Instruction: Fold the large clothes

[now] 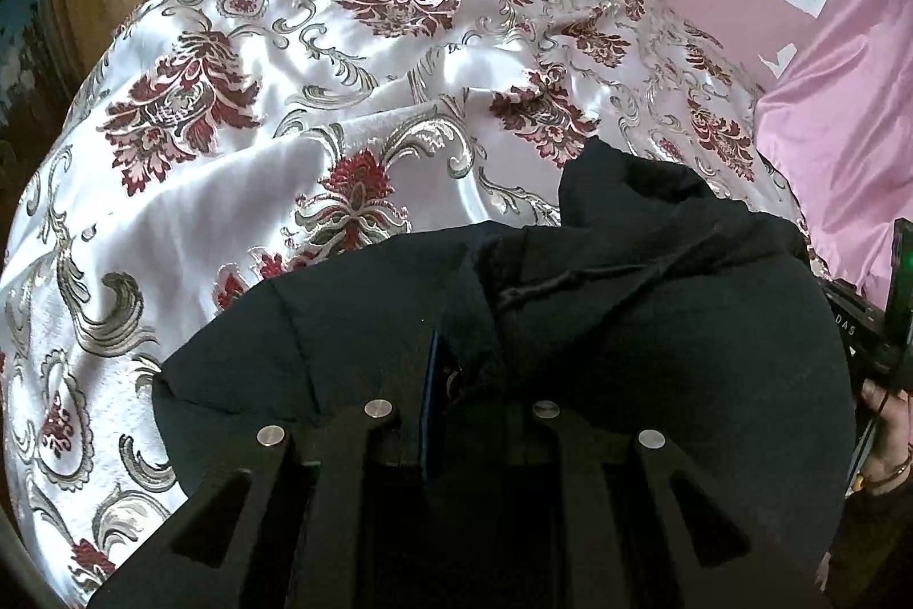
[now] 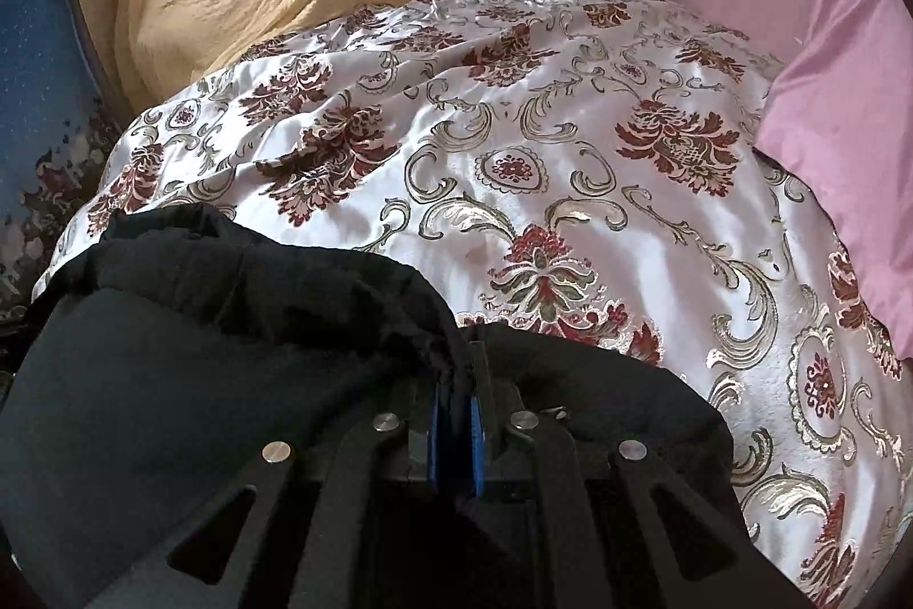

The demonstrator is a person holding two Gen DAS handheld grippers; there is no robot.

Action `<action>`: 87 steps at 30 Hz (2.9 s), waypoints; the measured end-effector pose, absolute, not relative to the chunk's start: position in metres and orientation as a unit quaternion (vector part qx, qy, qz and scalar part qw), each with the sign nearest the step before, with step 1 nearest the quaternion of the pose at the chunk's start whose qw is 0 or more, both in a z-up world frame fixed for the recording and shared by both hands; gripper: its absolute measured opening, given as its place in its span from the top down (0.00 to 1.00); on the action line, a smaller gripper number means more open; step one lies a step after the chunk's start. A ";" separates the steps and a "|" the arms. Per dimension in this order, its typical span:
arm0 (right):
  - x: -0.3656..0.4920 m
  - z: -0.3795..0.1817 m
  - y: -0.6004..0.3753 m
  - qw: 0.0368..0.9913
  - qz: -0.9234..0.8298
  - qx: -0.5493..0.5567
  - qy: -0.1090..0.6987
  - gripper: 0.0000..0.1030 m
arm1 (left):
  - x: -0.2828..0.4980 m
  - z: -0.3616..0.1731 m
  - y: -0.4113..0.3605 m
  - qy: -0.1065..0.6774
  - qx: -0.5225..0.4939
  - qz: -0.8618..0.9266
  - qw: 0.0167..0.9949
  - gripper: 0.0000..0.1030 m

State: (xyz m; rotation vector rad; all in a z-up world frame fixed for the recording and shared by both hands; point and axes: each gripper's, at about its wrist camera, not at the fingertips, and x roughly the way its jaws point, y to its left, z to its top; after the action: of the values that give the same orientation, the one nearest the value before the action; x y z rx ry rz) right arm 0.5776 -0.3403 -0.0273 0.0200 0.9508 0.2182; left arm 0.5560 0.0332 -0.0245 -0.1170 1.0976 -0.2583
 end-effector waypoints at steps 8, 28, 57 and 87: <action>0.573 -0.020 -0.345 0.894 0.098 0.018 0.436 0.84 | 0.555 -0.009 0.037 0.516 -0.069 -0.120 0.845 0.78; 0.466 0.013 -0.302 0.936 0.148 -0.080 0.309 0.23 | 0.453 0.017 -0.037 0.396 0.005 -0.171 0.902 0.22; 0.595 -0.057 -0.315 0.925 0.120 0.017 0.361 0.13 | 0.582 -0.035 -0.016 0.376 -0.070 -0.128 0.915 0.21; 0.514 -0.066 -0.375 0.929 0.084 0.009 0.360 0.00 | 0.520 -0.040 0.057 0.370 -0.079 -0.066 0.923 0.09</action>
State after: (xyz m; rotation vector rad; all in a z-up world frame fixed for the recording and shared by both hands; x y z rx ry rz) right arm 0.5141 -0.3748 -0.0664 0.0174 0.7372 0.1729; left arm 0.5201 0.0568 -0.0401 -0.1618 0.7593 -0.1354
